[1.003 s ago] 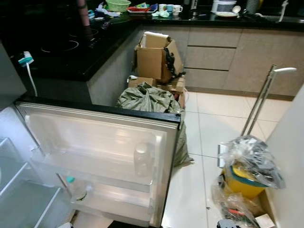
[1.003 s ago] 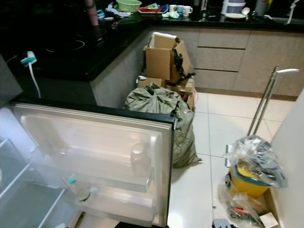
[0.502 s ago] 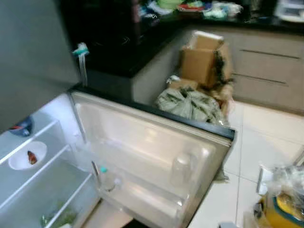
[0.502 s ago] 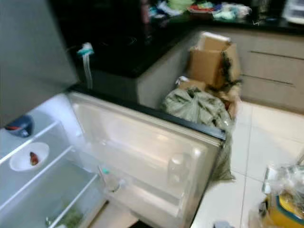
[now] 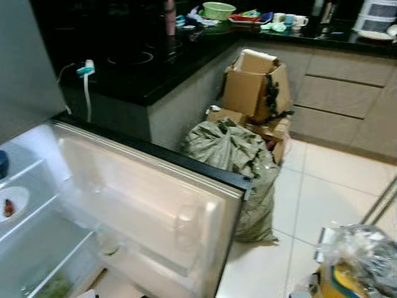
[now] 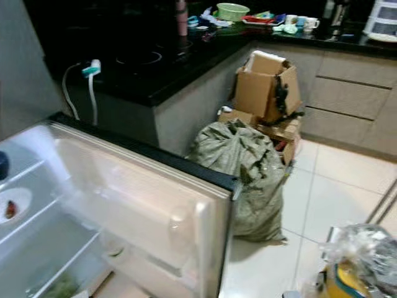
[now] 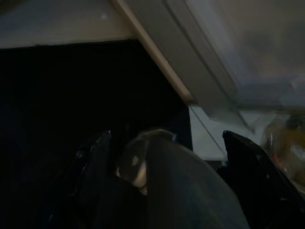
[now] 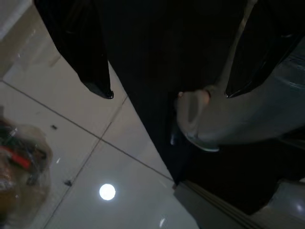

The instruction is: Restocking fridge

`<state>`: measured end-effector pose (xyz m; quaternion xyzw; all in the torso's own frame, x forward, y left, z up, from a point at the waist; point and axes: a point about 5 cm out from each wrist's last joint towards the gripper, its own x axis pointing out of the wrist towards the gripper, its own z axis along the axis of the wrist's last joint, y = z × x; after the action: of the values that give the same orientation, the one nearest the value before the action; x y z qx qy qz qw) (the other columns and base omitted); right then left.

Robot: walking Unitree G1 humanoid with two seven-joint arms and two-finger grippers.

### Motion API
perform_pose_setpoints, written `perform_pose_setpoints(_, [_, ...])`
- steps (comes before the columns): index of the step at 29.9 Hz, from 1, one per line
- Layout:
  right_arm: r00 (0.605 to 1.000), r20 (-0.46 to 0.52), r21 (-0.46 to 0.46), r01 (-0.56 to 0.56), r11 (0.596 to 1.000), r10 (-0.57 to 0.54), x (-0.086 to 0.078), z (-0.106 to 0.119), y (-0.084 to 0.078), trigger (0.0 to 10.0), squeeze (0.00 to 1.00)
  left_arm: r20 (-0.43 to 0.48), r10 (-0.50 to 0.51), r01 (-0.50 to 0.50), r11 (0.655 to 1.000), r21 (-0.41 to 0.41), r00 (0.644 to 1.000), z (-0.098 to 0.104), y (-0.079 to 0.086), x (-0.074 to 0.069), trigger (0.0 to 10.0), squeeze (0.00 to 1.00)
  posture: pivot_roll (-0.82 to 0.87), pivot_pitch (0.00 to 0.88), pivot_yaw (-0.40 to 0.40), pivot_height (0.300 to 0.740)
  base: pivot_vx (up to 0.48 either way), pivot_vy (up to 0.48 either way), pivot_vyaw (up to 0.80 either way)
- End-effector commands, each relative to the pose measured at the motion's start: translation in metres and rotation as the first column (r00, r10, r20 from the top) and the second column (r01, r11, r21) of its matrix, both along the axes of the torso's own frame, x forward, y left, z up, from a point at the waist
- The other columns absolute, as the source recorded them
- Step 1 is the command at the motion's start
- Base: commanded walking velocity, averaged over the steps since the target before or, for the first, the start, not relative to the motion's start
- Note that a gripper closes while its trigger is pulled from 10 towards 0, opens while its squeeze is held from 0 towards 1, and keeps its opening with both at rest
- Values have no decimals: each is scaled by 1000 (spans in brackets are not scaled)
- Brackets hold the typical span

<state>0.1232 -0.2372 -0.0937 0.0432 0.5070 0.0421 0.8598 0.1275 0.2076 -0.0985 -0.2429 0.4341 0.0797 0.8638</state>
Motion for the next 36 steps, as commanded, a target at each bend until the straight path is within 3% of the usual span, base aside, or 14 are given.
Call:
perform_pose_setpoints(1, [1000,9,12,1,1000,-1,0,0,1,10000,0,-21,1,-1,1000,13,1000,-2,2,-6,10000,0,-49,36,-12,740,0,0,0])
perform_pose_setpoints(16, [1000,14,45,-11,999,10,1,1,3,10000,0,-11,-3,3,1000,4,1000,-1,-1,-4,10000,0,-54,36,-16,740,0,0,675])
perform_pose_setpoints(25, [1000,-7,6,-2,1000,2,-2,-1,1,10000,0,-3,-36,36,999,-18,999,-1,-5,-4,10000,0,-54,35,-14,740,0,-271,0])
perform_pose_setpoints(30, [1000,3,-10,3,1000,-3,0,0,-1,10000,0,-9,-7,7,1000,-4,1000,-2,-3,-4,10000,0,-54,34,-14,740,0,-277,0])
perform_pose_setpoints(36, [997,70,-18,14,1000,-13,15,8,-7,10000,0,-9,6,-6,1000,-3,1000,-1,-1,-3,10000,0,-55,35,-15,740,0,0,0])
